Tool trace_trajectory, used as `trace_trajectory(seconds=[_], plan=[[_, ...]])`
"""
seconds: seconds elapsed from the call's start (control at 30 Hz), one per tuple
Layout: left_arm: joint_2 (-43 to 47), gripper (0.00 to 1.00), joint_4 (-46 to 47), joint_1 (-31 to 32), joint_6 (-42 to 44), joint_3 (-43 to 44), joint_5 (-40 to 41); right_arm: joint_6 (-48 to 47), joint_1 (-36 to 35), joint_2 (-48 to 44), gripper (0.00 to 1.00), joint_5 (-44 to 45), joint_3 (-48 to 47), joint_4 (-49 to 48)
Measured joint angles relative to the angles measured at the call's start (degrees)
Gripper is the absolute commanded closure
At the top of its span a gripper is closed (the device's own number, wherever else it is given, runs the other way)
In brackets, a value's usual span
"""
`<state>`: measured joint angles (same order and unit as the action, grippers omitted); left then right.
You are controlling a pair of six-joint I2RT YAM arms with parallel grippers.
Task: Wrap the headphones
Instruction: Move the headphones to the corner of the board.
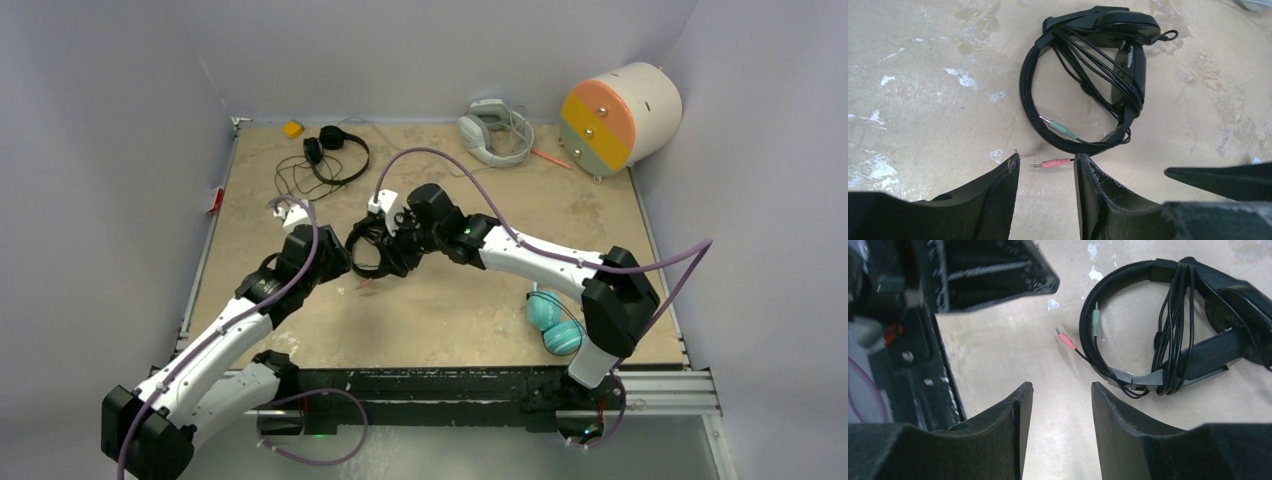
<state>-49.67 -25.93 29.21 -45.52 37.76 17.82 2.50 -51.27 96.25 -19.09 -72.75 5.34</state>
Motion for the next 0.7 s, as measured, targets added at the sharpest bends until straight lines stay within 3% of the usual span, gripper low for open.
trace_trajectory(seconds=[0.07,0.23,0.43,0.7], plan=[[-0.37,0.56,0.17,-0.81,-1.05,-0.76,-0.44,-6.64,0.00,0.02,0.42,-1.46,0.00,1.33],[-0.09,0.55,0.63,-6.01,-3.45,-3.21,-1.79,-18.10,-0.07,0.44,0.40,-1.16,-0.50,3.02],[0.13,0.55,2.14,-14.97,-5.22,-7.10,-7.06,-29.44,-0.26,6.51,0.36,-0.11,-9.81,8.90],[0.13,0.54,3.56,-19.34,-6.47,-8.52,-11.43,-37.35,-1.55,12.66,0.35,3.19,-12.13,13.11]])
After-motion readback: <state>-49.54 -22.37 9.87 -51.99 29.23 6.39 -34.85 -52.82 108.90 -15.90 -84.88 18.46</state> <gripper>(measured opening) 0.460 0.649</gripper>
